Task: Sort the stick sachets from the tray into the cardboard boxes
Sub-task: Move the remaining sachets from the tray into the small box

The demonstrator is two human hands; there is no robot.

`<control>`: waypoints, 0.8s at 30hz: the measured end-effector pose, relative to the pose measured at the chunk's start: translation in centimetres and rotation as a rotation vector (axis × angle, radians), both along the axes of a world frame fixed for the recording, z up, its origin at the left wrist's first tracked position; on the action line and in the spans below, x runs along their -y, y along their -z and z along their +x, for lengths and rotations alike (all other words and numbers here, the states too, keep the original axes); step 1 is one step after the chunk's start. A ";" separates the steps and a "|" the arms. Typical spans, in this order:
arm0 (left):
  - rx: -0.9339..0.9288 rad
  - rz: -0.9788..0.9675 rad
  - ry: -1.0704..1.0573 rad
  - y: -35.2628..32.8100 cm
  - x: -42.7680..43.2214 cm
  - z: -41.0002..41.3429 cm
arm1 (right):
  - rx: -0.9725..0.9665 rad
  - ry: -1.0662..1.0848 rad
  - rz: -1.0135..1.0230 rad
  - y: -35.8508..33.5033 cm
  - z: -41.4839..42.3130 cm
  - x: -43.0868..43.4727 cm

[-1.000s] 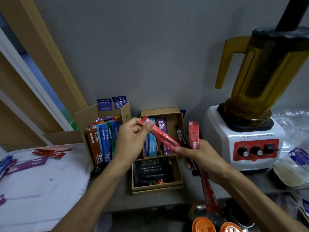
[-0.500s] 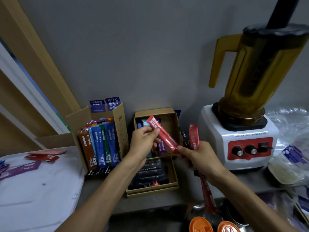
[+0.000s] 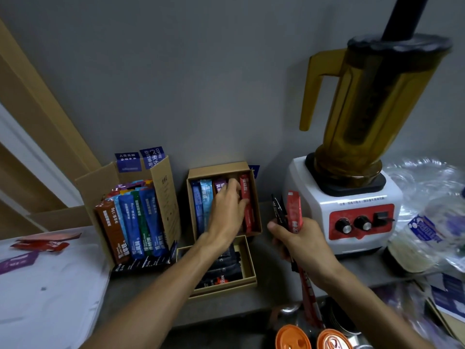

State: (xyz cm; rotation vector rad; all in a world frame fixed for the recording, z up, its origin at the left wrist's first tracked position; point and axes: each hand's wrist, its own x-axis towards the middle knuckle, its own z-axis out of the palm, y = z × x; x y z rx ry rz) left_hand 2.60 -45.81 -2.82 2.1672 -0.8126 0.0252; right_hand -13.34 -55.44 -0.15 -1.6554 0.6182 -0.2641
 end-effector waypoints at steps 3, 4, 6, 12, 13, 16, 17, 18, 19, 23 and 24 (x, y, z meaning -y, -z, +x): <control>0.286 0.207 -0.020 0.8 -2.3 -0.8 | 0.017 -0.015 0.032 -0.1 -0.1 0.2; 0.375 0.293 -0.062 1.0 -3.4 -0.8 | 0.020 -0.021 0.034 -0.1 -0.1 0.2; 0.377 0.373 -0.130 1.3 -5.2 -0.3 | 0.018 -0.027 0.038 -0.1 -0.1 0.2; 0.206 0.330 -0.048 1.4 -5.6 -0.1 | 0.028 -0.056 0.078 -0.4 0.5 -0.4; 0.194 0.318 -0.048 1.3 -5.3 -0.2 | 0.034 -0.059 0.081 -0.6 0.6 -0.5; 0.247 0.359 -0.052 1.4 -4.9 -0.2 | 0.036 -0.068 0.073 -0.8 0.9 -0.9; 0.280 0.387 -0.057 1.4 -5.0 -0.1 | 0.038 -0.072 0.074 -0.8 0.9 -1.0; 0.293 0.400 -0.061 1.4 -5.2 0.0 | 0.040 -0.072 0.076 -0.9 0.9 -1.1; 0.282 0.390 -0.053 1.3 -5.4 0.1 | 0.042 -0.070 0.079 -1.0 0.9 -1.2; 0.226 0.364 0.035 0.9 -5.9 0.4 | 0.084 -0.097 0.115 -1.6 1.0 -1.4; 0.220 0.357 0.041 0.7 -6.0 0.3 | 0.099 -0.115 0.124 -1.8 0.9 -1.4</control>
